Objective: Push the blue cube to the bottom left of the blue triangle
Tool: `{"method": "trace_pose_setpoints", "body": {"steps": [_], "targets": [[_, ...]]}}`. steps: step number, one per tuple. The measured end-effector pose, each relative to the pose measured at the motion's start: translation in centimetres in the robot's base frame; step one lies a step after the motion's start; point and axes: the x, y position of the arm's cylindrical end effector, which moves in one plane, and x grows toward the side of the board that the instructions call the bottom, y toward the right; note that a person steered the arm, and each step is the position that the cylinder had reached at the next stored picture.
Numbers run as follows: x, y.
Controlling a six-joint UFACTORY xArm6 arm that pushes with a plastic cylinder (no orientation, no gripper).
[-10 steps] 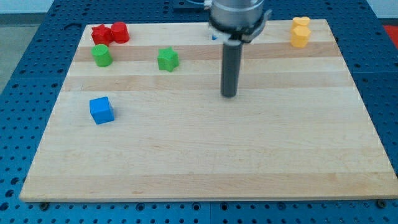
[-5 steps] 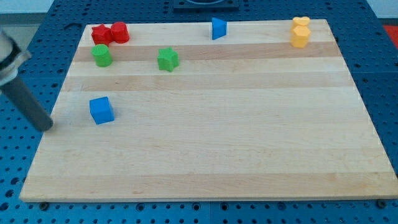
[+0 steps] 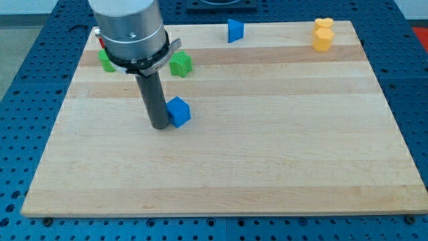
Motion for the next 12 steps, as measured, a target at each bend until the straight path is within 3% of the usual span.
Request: {"method": "trace_pose_setpoints", "body": {"steps": [1,3,5,8,10,12], "targets": [[-2.2,3.5],[-1.3,4.9],[-8.8,9.5],[-15.0,13.7],[-11.7,12.8],[-16.6,11.7]]}}
